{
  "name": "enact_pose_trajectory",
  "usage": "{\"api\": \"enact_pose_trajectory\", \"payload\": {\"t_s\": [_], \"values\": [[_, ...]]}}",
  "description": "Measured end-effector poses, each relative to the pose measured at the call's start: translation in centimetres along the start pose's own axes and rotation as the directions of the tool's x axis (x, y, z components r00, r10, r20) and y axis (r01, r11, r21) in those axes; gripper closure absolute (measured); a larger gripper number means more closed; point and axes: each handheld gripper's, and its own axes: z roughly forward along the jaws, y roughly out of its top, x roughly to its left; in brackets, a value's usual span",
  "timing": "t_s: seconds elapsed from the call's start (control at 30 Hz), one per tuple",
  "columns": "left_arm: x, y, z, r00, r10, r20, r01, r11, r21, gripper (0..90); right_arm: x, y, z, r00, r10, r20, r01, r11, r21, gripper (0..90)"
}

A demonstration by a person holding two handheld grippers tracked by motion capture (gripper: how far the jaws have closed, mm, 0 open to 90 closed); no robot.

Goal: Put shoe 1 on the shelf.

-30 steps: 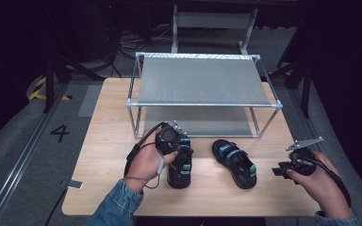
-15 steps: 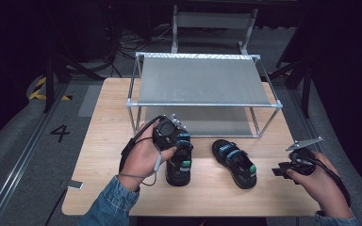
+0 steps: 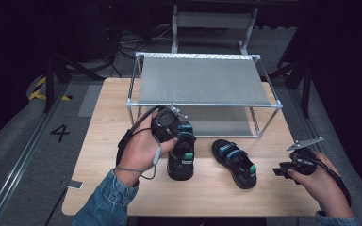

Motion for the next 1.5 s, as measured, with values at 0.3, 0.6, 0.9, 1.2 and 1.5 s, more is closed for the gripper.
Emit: {"api": "enact_pose_trajectory", "payload": {"t_s": [0.3,0.6,0.9,1.2,1.5], "values": [[-0.5,1.2,-1.6,0.9999,0.005,0.011,-0.005,0.9999,0.014,71.2,-0.1,-0.1,0.0,1.0,0.002,0.004,-0.002,1.0,0.001,59.9],[-0.7,2.2,-2.8,0.9999,0.009,0.006,-0.009,1.0,0.003,71.2,-0.2,-0.4,-0.1,0.9999,0.005,0.01,-0.005,1.0,0.0,59.9],[-0.6,3.6,-4.7,0.9997,0.021,0.015,-0.021,0.9995,-0.025,71.2,-0.5,-1.2,-0.3,0.9996,0.024,0.014,-0.024,1.0,0.001,59.8],[0.0,5.4,-5.9,0.9996,0.026,-0.013,-0.027,0.9992,-0.03,71.2,-0.7,-1.4,-0.4,0.9993,0.033,0.017,-0.032,0.999,-0.008,60.0],[0.2,6.5,-6.9,0.999,0.036,-0.025,-0.037,0.9979,-0.052,71.2,-0.8,-1.5,0.0,0.9995,0.029,0.013,-0.029,1.0,0.002,60.0]]}}
